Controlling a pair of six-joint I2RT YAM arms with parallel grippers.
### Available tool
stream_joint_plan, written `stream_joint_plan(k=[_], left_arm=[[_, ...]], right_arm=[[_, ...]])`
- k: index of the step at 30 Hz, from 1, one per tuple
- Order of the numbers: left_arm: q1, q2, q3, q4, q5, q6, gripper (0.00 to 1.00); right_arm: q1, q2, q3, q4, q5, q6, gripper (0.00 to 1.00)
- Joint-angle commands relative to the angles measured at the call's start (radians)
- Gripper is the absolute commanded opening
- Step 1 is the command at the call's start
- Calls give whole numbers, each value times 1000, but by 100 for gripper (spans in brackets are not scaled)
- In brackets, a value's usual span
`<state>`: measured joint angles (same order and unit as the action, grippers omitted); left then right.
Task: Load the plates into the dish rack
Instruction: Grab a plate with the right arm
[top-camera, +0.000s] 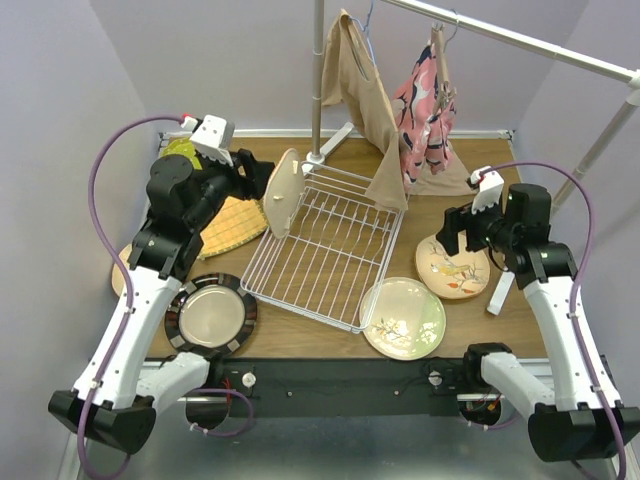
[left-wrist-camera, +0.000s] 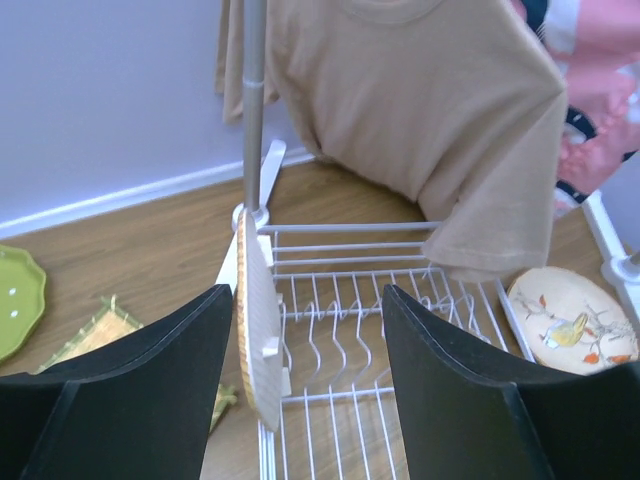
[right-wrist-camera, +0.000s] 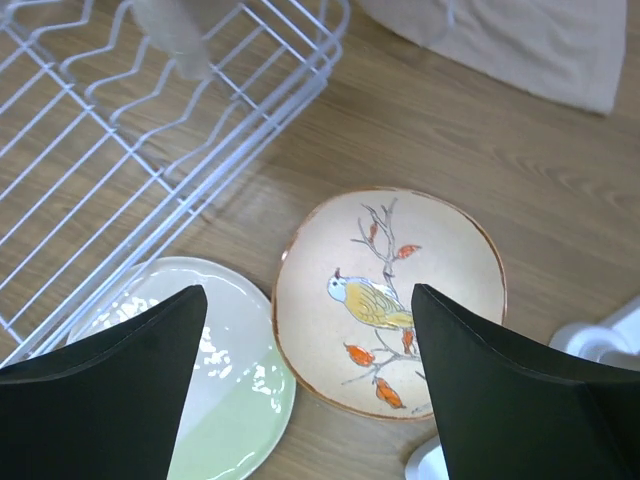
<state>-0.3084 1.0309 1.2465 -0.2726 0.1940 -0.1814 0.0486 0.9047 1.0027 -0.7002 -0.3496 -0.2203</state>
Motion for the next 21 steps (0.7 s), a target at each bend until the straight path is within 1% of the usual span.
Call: stream_joint_plan(k=[1,6,8,11,13,15,19,20,21], left_arm=[[3,-89,-84,145,59,-44,71],[3,-153,-153,167,84,-46,71],[3,-172,-174,171,91,-40,71],[3,-210,-209,182,100,-26,71],[3,-235,-225,191,105,-15,71],[3,-253,-236,199,110,6,71],[3,-265,-246,204,117,26,71],[3,-265,-248,205,116,26,71],[2,-264,-251,204,116,28,71]], right_arm=[[-27,60,-10,-15,116,35,92],[-32,149,-10,-42,184,-106,93],[-46,221,3,-80,172,-160,95],[-107,379,62,-168,104,-194,94],[-136,436,95,-214,49,-220,93],[-136,494,119,-225,32,-257,93],[-139,582,145,-229,72,-300,94],[-141,594,151,-229,75,-309,94],[-151,627,169,-228,70,-321,100]])
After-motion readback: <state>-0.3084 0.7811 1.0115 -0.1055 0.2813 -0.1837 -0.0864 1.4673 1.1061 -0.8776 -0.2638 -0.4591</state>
